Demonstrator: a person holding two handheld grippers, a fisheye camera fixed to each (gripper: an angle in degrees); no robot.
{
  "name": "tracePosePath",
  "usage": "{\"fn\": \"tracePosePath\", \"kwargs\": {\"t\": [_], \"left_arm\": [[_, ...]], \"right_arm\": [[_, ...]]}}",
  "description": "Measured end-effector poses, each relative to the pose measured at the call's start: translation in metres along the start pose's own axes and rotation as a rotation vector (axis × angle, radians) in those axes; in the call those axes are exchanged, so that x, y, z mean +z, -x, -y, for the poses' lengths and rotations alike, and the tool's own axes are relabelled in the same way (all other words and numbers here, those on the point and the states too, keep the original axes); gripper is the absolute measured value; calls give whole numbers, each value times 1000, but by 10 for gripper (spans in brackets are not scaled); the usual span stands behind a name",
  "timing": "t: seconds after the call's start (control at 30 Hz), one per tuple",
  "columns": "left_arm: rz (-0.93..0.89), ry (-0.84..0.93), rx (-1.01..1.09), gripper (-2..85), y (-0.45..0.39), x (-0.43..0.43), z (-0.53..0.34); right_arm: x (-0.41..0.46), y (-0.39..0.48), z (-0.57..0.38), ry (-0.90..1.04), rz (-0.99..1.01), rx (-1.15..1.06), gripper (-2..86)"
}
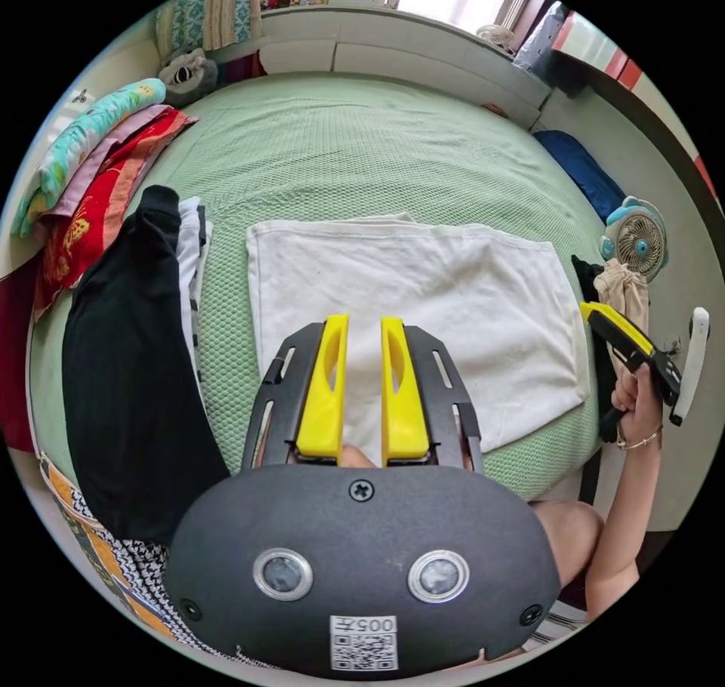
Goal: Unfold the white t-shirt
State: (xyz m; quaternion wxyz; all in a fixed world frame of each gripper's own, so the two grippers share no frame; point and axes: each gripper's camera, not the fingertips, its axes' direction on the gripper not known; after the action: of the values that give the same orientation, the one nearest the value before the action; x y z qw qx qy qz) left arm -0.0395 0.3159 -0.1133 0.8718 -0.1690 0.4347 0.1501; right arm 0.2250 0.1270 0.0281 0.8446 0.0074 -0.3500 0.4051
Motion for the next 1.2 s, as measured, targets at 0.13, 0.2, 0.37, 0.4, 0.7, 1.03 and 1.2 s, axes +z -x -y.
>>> {"fn": "tracePosePath", "kwargs": {"t": [0.13, 0.2, 0.37, 0.4, 0.7, 1.03, 1.2], "left_arm": [[-30, 1, 4, 80, 6, -3, 2], [-42, -1, -10, 80, 13, -5, 1], [-31, -7, -45, 80, 32, -14, -3], [-29, -18, -61, 80, 38, -17, -3], [-56, -23, -61, 80, 42, -27, -5], [-47, -49, -81, 88, 47, -48, -19], [-9, -60, -76, 103, 46, -59, -32]], "right_arm": [[1, -9, 40, -52, -22, -1, 85], [15, -18, 64, -20, -15, 27, 91], [66, -43, 113, 162, -34, 117, 98], [69, -45, 115, 169, -25, 127, 96], [63, -35, 119, 188, -90, 123, 2], [-75, -11, 9, -3, -32, -50, -9], [-118, -28, -87, 46, 16, -46, -10]]}}
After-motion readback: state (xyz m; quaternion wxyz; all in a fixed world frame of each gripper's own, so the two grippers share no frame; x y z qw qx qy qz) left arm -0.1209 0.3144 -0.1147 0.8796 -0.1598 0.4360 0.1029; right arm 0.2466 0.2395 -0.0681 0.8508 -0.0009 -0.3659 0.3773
